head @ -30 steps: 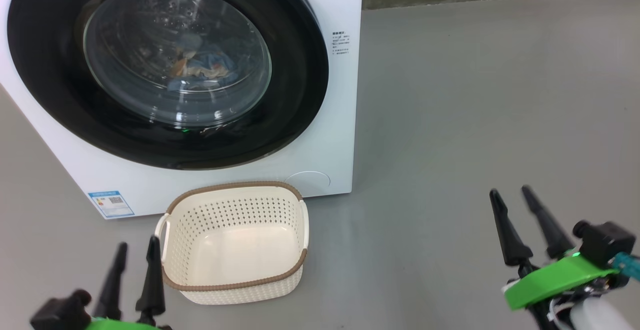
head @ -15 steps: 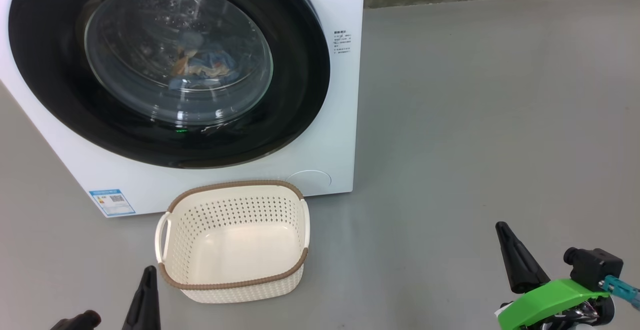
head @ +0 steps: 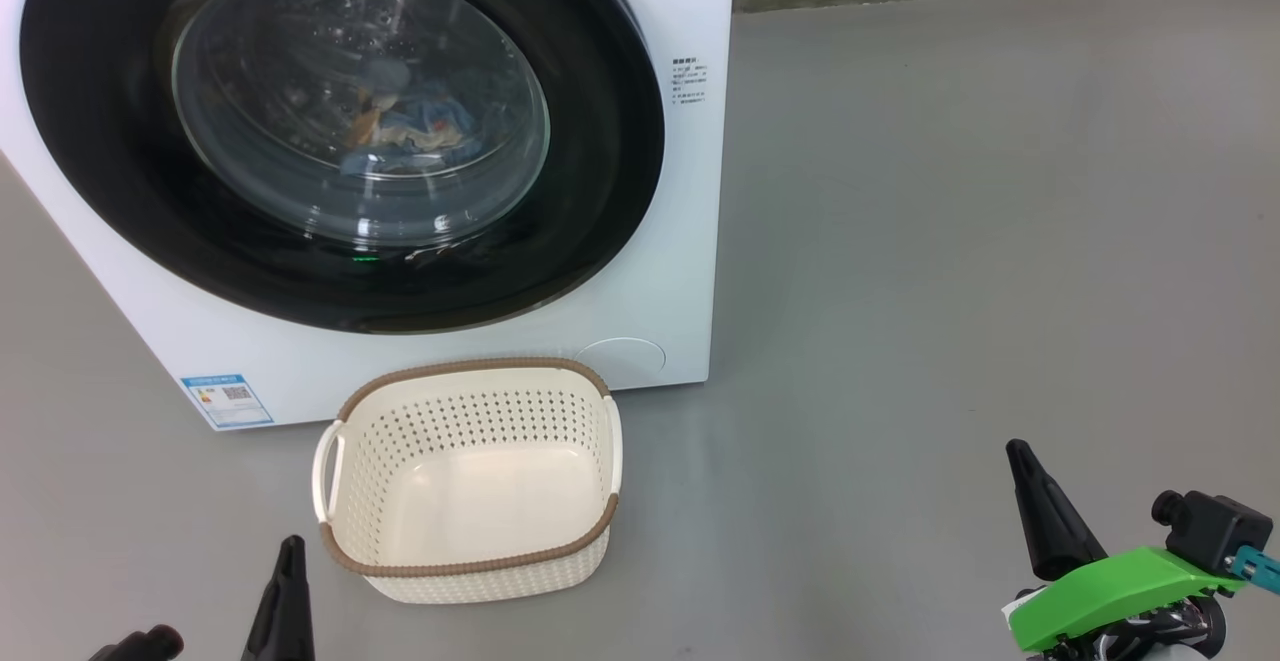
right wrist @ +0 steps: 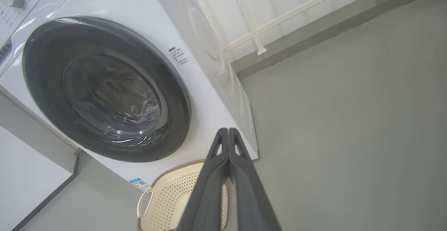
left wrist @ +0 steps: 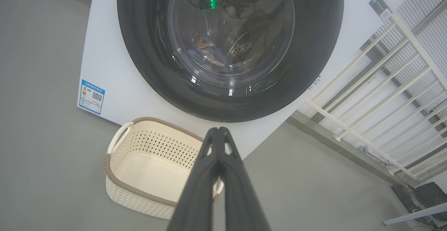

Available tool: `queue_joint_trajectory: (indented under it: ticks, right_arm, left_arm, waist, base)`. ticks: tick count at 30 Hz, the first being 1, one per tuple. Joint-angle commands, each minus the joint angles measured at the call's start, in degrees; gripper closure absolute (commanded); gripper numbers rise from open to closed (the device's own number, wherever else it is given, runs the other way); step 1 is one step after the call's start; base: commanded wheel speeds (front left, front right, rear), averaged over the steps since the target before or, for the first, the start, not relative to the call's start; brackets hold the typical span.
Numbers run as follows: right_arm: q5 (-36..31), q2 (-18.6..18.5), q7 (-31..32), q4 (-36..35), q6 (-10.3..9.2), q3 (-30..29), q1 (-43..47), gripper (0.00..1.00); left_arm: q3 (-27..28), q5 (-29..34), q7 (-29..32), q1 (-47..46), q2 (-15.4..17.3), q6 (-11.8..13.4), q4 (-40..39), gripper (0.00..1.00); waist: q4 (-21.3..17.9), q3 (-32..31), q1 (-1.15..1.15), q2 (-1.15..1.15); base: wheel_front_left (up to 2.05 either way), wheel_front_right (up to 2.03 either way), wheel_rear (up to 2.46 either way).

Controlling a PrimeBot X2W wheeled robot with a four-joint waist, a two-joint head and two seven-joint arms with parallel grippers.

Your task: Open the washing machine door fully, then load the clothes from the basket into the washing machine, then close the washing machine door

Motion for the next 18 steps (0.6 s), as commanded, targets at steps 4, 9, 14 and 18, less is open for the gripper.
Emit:
queue_joint_trajectory:
  ticks: [4, 9, 14, 18]
  right_arm:
    - [2.6, -0.2, 0.9, -1.8, -0.04, -1.1, -2.0, 1.0]
    - [5.1, 0.1, 1.7, -1.9, -0.04, -1.8, -2.0, 1.0]
    - [7.5, 0.5, 2.5, -2.1, -0.05, -2.5, -2.0, 1.0]
    - [9.5, 0.8, 3.2, -2.3, -0.05, -3.1, -2.0, 1.0]
  left_arm:
    - [1.3, -2.5, 0.8, -2.1, 0.4, 0.0, -2.1, 1.0]
    - [1.7, -4.9, 1.6, -2.2, 0.2, 0.0, -2.3, 1.0]
    - [2.2, -7.3, 2.5, -2.3, 0.0, 0.0, -2.5, 1.0]
    - [2.6, -9.2, 3.2, -2.4, -0.1, 0.0, -2.6, 1.0]
  waist:
    - [0.1, 0.1, 0.0, 0.0]
    - [0.2, 0.1, 0.0, 0.0]
    - [0.3, 0.2, 0.0, 0.0]
    - [0.4, 0.3, 0.0, 0.0]
  base:
    - [0.0, 0.0, 0.0]
    - [0.0, 0.0, 0.0]
    - [0.0, 0.0, 0.0]
    - [0.0, 0.0, 0.0]
